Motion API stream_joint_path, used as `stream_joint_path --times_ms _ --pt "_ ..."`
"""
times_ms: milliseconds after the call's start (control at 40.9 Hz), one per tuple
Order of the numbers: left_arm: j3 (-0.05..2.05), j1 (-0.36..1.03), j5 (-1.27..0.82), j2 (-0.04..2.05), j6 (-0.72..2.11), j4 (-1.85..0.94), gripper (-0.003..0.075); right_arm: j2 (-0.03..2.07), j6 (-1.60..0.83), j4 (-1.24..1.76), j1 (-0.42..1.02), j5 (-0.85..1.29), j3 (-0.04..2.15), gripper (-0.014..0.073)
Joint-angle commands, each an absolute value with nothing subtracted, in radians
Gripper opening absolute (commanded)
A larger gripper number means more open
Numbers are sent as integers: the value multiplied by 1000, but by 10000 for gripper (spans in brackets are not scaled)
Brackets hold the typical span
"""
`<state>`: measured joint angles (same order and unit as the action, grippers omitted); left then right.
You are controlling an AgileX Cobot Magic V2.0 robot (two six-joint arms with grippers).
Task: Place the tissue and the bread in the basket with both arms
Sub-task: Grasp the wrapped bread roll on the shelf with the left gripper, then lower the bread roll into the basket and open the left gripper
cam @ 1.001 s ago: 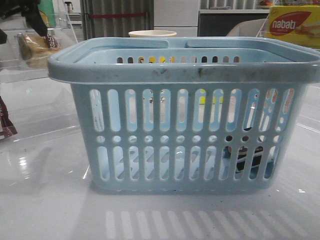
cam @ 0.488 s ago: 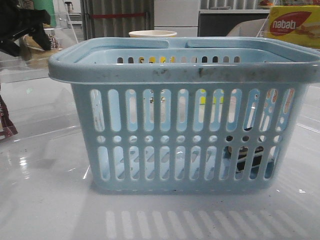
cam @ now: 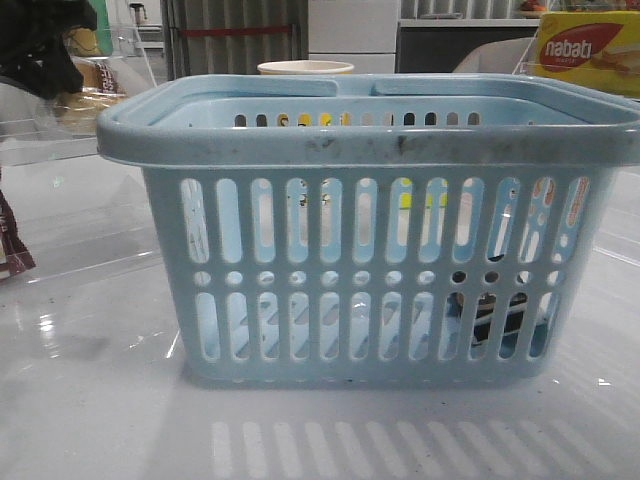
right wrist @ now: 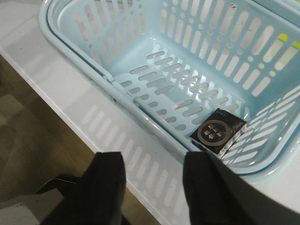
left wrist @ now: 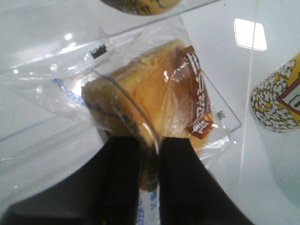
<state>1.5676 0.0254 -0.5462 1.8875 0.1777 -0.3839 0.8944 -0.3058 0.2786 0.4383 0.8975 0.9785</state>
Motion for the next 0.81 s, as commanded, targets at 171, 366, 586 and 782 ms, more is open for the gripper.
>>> stream_joint_path --times_ms 171,366,586,782 --pt "1605 23 -693 1711 170 -407 92 886 -307 291 438 838 1003 412" --pt "1605 28 -790 1607 183 -407 93 886 -307 291 438 838 1003 412" --pt "1605 117 -923 1485 418 -487 93 886 -307 291 438 838 1003 412" --pt "1605 276 -1055 1454 556 -580 93 886 -307 291 438 838 1003 412"
